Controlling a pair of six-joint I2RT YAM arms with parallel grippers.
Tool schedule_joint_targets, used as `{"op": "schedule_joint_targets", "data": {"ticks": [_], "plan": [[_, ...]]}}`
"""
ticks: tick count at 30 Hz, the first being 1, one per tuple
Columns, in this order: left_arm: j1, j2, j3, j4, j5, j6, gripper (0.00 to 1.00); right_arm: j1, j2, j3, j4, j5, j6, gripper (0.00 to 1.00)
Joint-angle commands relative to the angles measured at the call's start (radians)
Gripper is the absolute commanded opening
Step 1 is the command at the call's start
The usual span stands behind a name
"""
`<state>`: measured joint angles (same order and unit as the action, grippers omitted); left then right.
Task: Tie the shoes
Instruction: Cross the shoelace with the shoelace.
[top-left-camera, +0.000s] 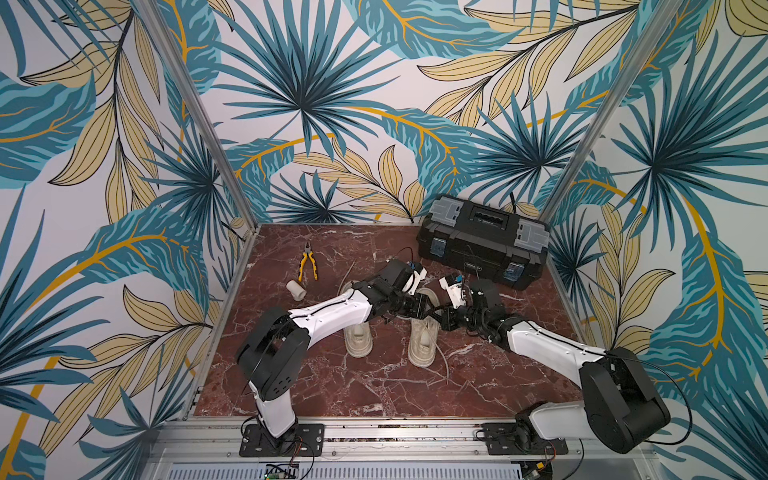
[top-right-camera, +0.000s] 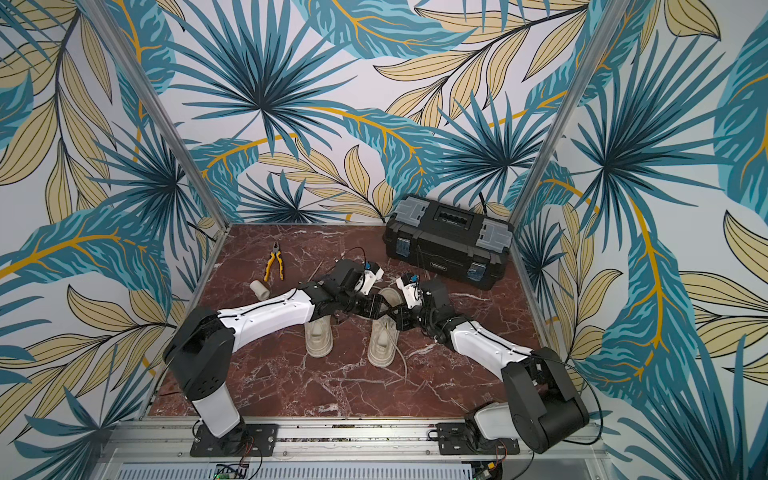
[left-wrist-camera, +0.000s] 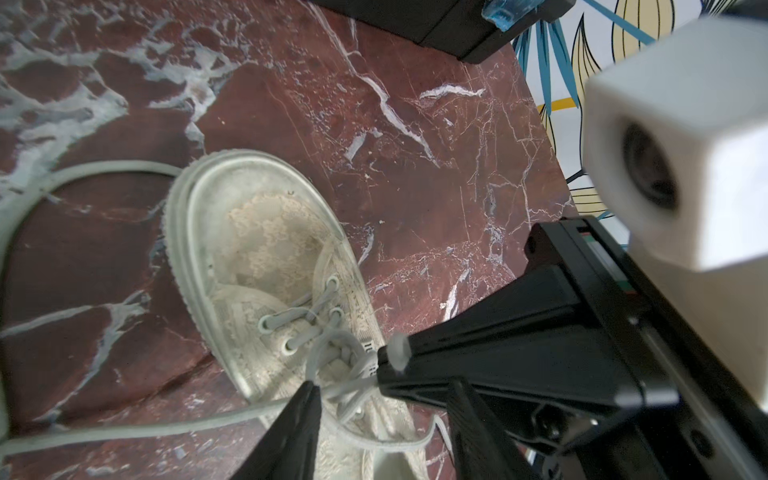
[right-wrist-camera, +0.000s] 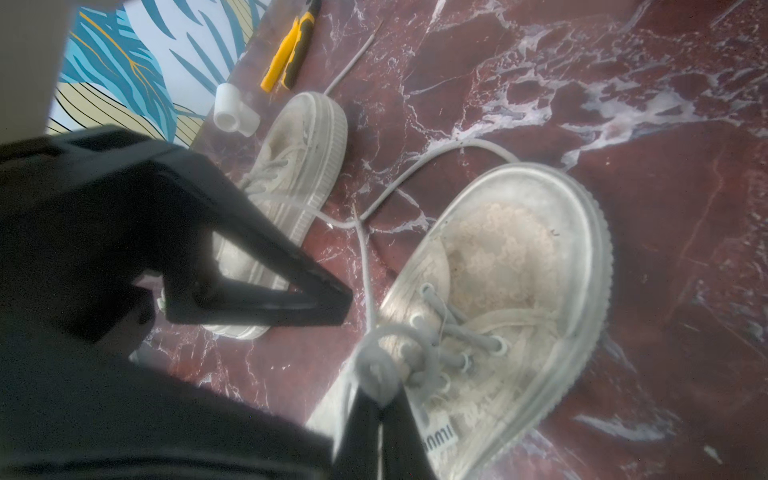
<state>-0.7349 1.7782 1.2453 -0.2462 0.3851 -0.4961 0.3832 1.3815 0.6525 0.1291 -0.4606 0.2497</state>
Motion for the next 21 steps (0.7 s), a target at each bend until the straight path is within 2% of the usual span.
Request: {"op": "schedule_joint_targets", "data": {"ticks": [1, 7, 14, 21], "plan": [[-0.004, 0.001, 0.034, 0.063, 0.059, -0.04, 0.5, 0.008, -0.015, -0.013, 0.015, -0.018, -0.02, 0.0], [-0.003, 0.003, 0.019, 0.089, 0.064, -0.057, 0.43, 0.009, -0.01, -0.004, 0.021, -0.02, -0.016, 0.0], [0.0, 0.003, 0.04, 0.054, -0.019, -0.078, 0.35, 0.01, -0.007, -0.008, 0.02, -0.016, -0.017, 0.0], [0.0, 0.025, 0.045, 0.077, 0.011, -0.094, 0.31, 0.017, -0.004, -0.005, 0.028, -0.02, -0.013, 0.0]]}}
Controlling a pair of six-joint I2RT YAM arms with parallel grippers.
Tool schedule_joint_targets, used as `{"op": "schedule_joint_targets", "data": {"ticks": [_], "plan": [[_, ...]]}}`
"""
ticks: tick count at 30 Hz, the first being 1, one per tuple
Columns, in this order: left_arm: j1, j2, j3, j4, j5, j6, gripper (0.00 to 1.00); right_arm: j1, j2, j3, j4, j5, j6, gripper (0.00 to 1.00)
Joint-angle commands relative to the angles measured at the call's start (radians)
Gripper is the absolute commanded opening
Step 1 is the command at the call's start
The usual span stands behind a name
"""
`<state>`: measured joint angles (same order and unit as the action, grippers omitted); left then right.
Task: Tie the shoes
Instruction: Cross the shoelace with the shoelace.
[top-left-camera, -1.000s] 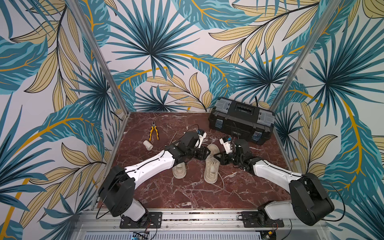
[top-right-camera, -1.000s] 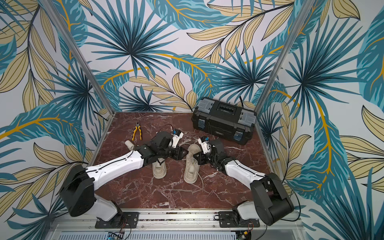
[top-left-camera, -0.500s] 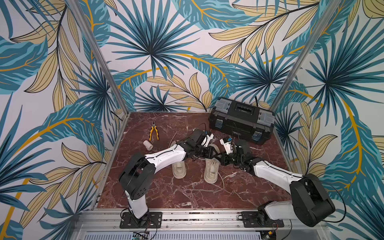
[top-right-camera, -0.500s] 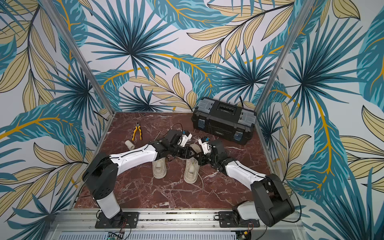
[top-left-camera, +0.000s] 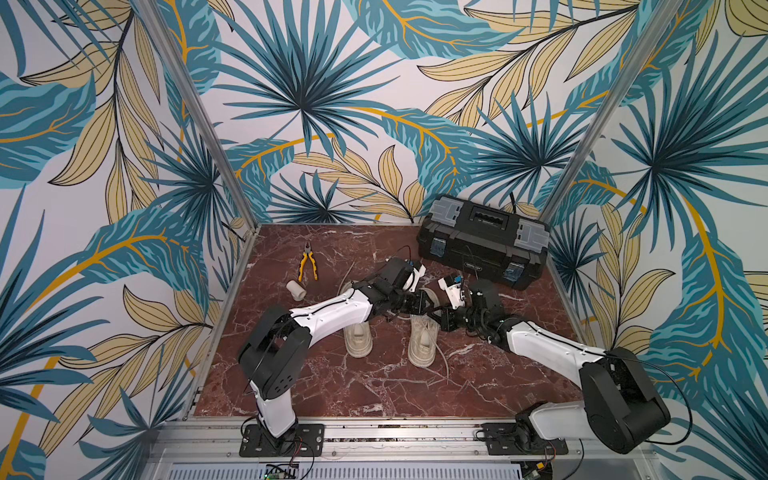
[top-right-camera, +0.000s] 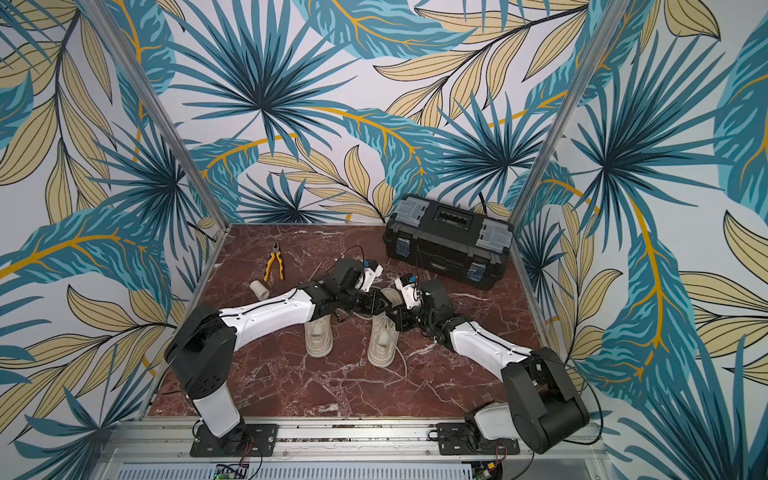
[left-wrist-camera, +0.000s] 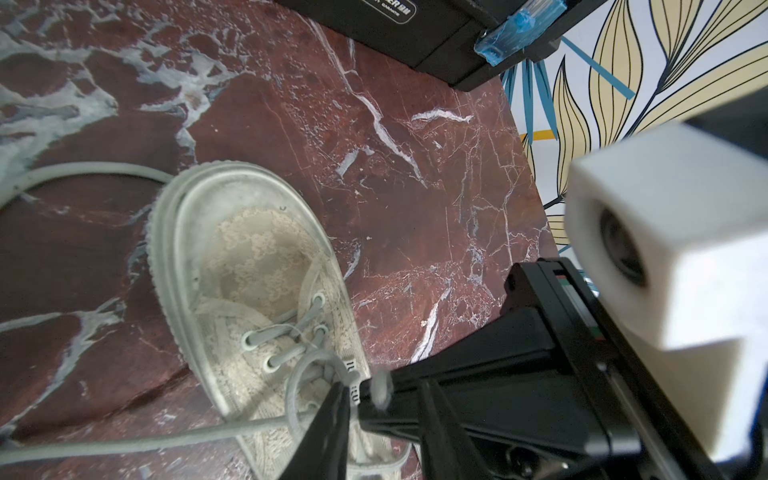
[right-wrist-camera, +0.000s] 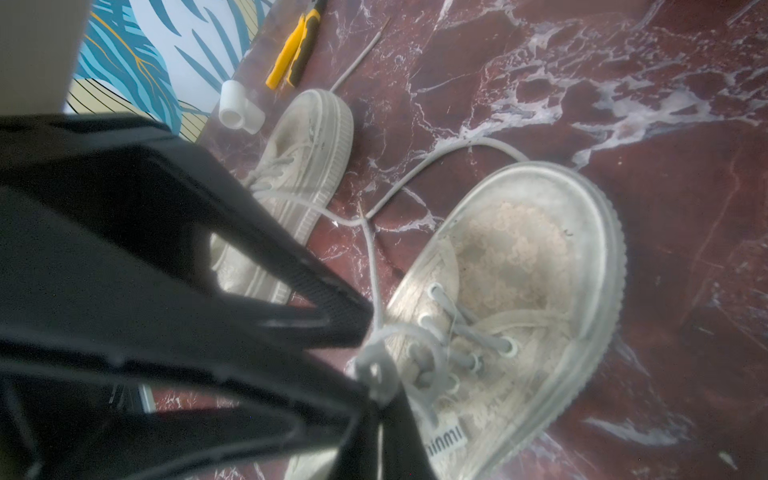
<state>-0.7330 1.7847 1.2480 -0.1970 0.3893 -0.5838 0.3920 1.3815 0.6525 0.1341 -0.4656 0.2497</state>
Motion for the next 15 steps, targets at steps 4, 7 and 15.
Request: {"op": "schedule_joint_targets", "data": {"ticks": [4, 7, 15], "plan": [[-0.001, 0.022, 0.039, 0.04, 0.029, -0.012, 0.27, 0.008, -0.006, -0.002, 0.031, -0.013, 0.0, 0.0], [-0.001, 0.022, 0.035, 0.035, 0.026, -0.009, 0.21, 0.009, -0.007, 0.006, 0.038, -0.021, 0.007, 0.0], [-0.002, -0.003, 0.01, 0.02, -0.014, 0.001, 0.01, 0.007, -0.059, 0.024, -0.057, 0.007, -0.026, 0.11]]}}
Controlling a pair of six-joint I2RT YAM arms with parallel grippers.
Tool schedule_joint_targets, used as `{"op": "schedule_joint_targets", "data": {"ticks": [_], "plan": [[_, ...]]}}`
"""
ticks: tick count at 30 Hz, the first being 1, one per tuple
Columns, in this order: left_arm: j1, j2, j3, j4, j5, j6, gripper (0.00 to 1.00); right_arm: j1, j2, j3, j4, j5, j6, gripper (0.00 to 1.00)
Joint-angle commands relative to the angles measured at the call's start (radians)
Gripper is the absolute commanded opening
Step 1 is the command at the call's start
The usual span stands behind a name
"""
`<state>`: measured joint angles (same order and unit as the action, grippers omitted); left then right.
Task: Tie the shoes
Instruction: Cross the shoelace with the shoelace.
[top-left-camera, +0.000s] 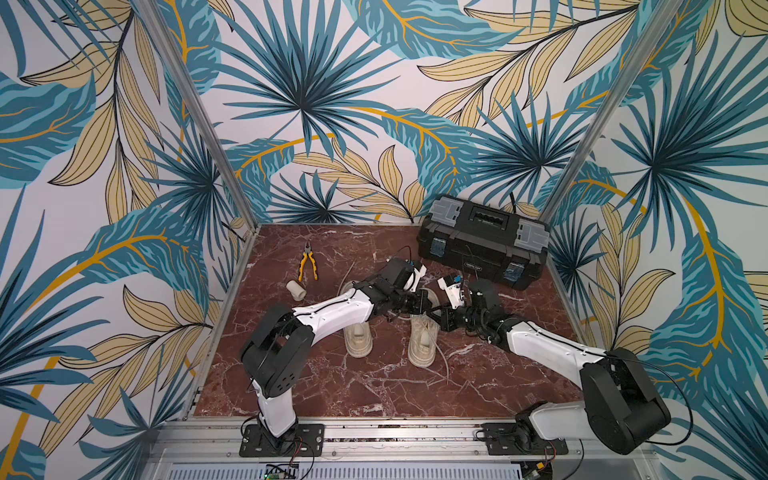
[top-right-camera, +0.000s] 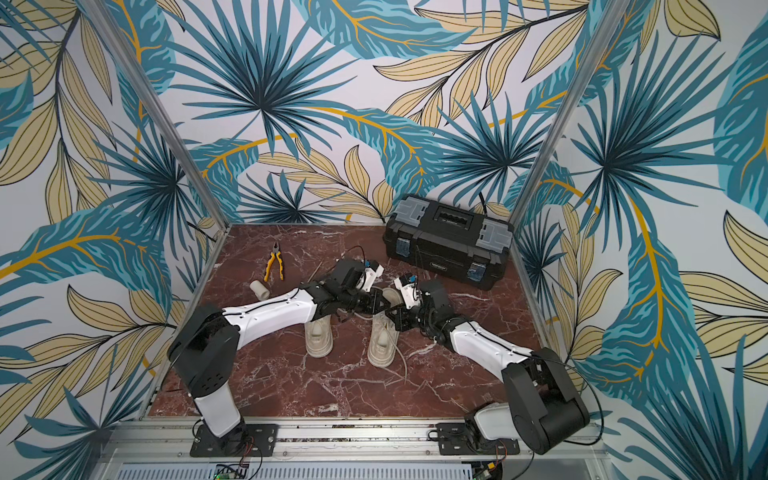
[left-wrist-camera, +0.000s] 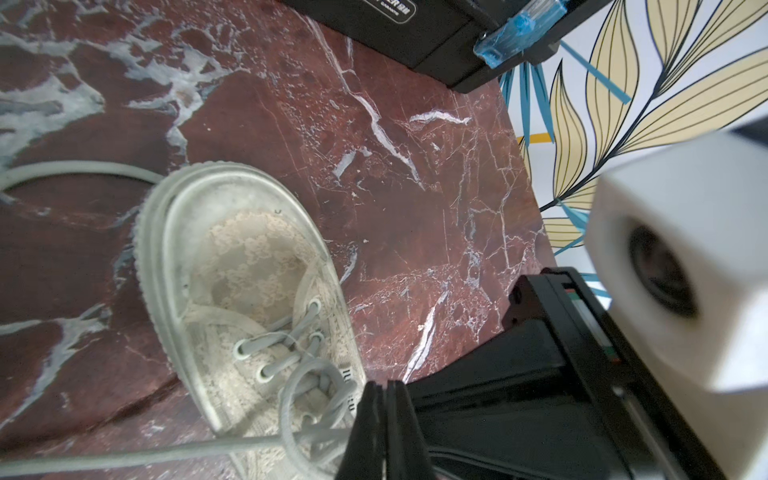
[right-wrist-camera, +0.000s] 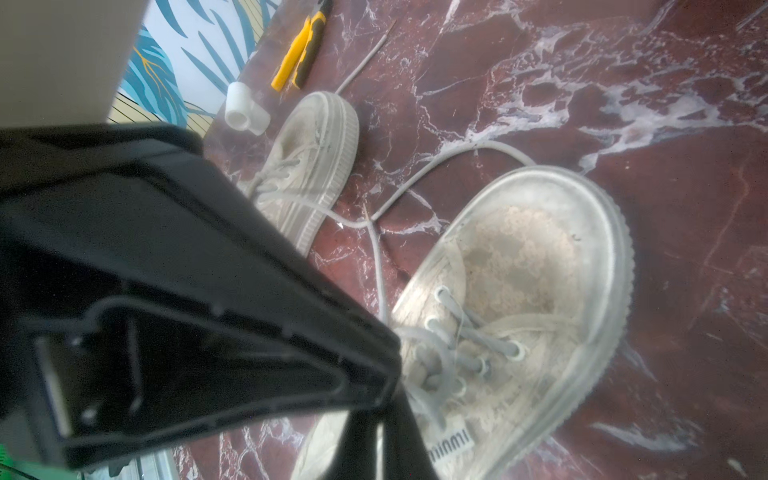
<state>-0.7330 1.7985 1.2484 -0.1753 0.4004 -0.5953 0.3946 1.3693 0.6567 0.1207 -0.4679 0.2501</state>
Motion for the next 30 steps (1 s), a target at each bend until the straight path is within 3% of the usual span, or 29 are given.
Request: {"op": "schedule_joint_targets", "data": {"ticks": [1, 6, 8, 16, 24, 30], "plan": [[0.0, -0.022, 0.005, -0.006, -0.031, 0.016, 0.0, 0.003, -0.064, 0.023, -0.083, 0.027, -0.038, 0.16], [-0.001, -0.037, -0.005, -0.027, -0.054, 0.03, 0.0, -0.012, -0.183, -0.01, -0.218, 0.103, -0.039, 0.43], [-0.001, -0.044, -0.011, -0.031, -0.065, 0.031, 0.0, -0.012, -0.219, -0.041, -0.247, 0.106, -0.019, 0.47], [0.001, -0.059, -0.018, -0.046, -0.083, 0.038, 0.0, -0.011, -0.218, -0.161, -0.196, -0.011, 0.063, 0.48], [0.001, -0.062, -0.017, -0.057, -0.093, 0.043, 0.0, -0.008, -0.126, -0.16, -0.124, -0.072, 0.067, 0.47], [0.001, -0.062, -0.014, -0.062, -0.094, 0.045, 0.0, -0.002, -0.049, -0.125, -0.089, -0.09, 0.068, 0.36]]}}
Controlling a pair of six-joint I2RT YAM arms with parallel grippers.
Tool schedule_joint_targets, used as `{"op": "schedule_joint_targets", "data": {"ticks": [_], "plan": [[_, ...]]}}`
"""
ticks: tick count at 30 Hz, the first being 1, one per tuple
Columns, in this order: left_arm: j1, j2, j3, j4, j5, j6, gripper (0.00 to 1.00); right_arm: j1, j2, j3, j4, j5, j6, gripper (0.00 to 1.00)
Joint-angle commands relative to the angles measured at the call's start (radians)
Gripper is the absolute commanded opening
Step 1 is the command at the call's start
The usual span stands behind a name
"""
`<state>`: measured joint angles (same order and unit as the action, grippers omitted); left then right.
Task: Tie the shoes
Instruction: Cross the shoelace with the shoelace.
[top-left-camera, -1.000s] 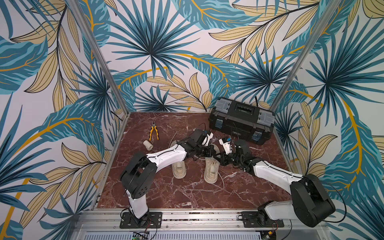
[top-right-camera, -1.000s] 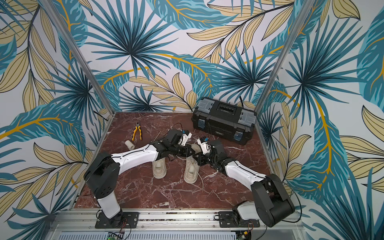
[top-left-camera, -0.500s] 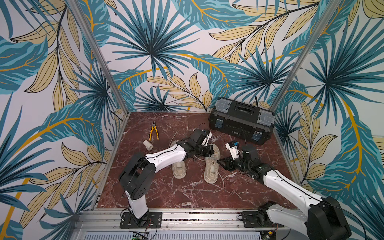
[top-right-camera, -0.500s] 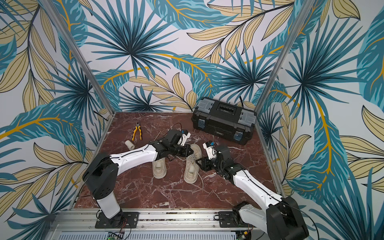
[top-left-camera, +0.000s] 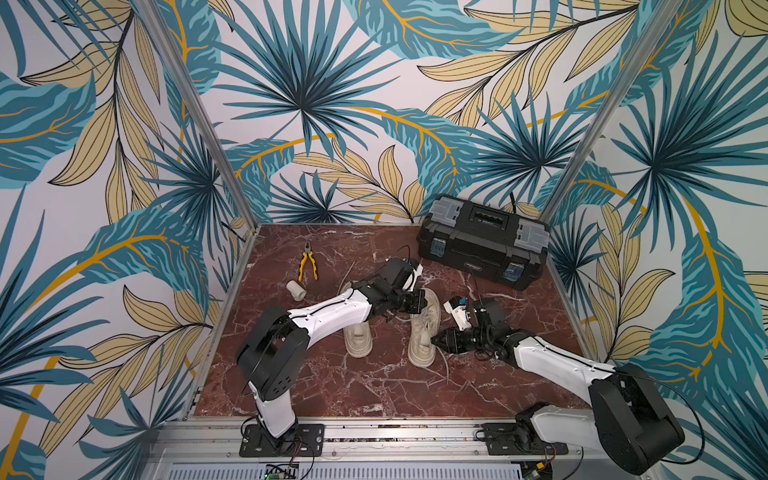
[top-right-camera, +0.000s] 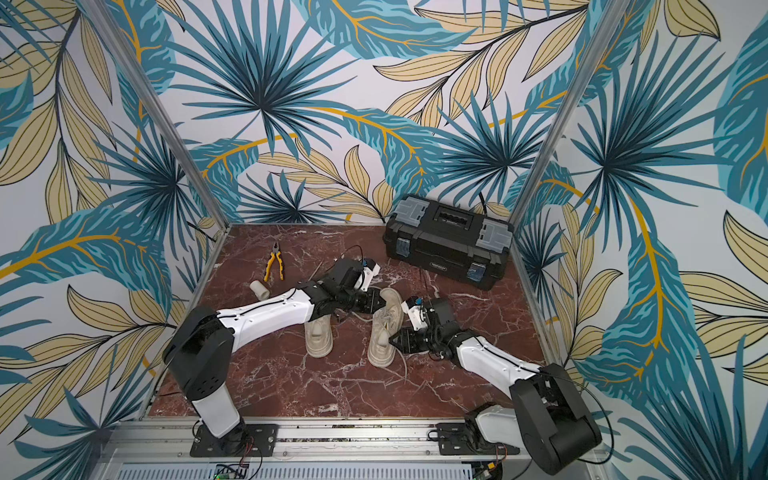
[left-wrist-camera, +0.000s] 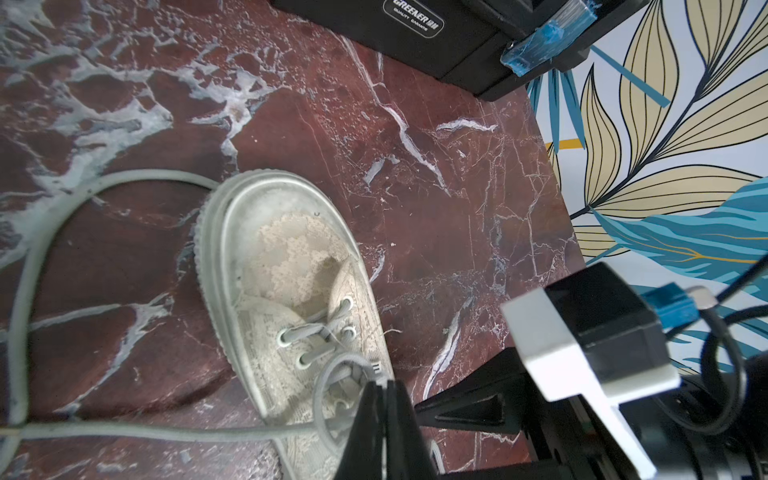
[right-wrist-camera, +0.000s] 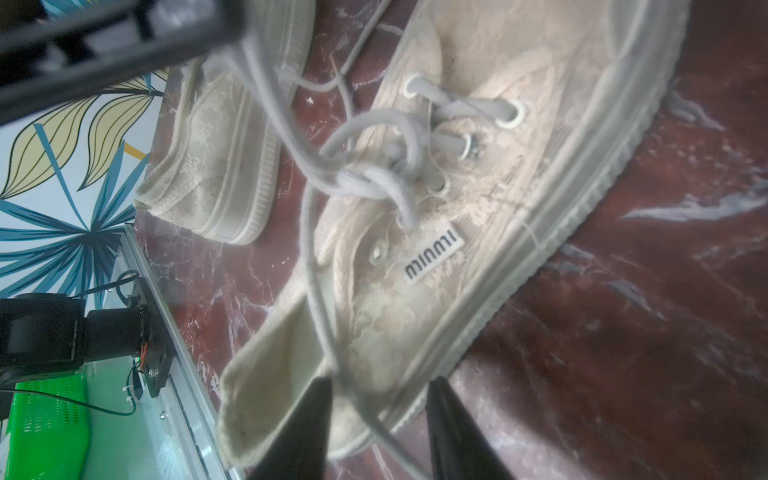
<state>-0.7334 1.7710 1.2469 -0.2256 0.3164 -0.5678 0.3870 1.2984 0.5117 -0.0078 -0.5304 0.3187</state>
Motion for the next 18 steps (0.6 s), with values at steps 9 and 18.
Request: {"op": "schedule_joint_targets", "data": {"ticks": [9, 18], "plan": [[0.001, -0.049, -0.015, -0.023, -0.017, 0.031, 0.0, 0.012, 0.047, 0.018, 0.043, -0.033, 0.003, 0.09], [0.002, -0.104, -0.06, -0.049, -0.059, 0.058, 0.0, -0.066, -0.16, 0.003, -0.162, 0.156, 0.026, 0.0]]}}
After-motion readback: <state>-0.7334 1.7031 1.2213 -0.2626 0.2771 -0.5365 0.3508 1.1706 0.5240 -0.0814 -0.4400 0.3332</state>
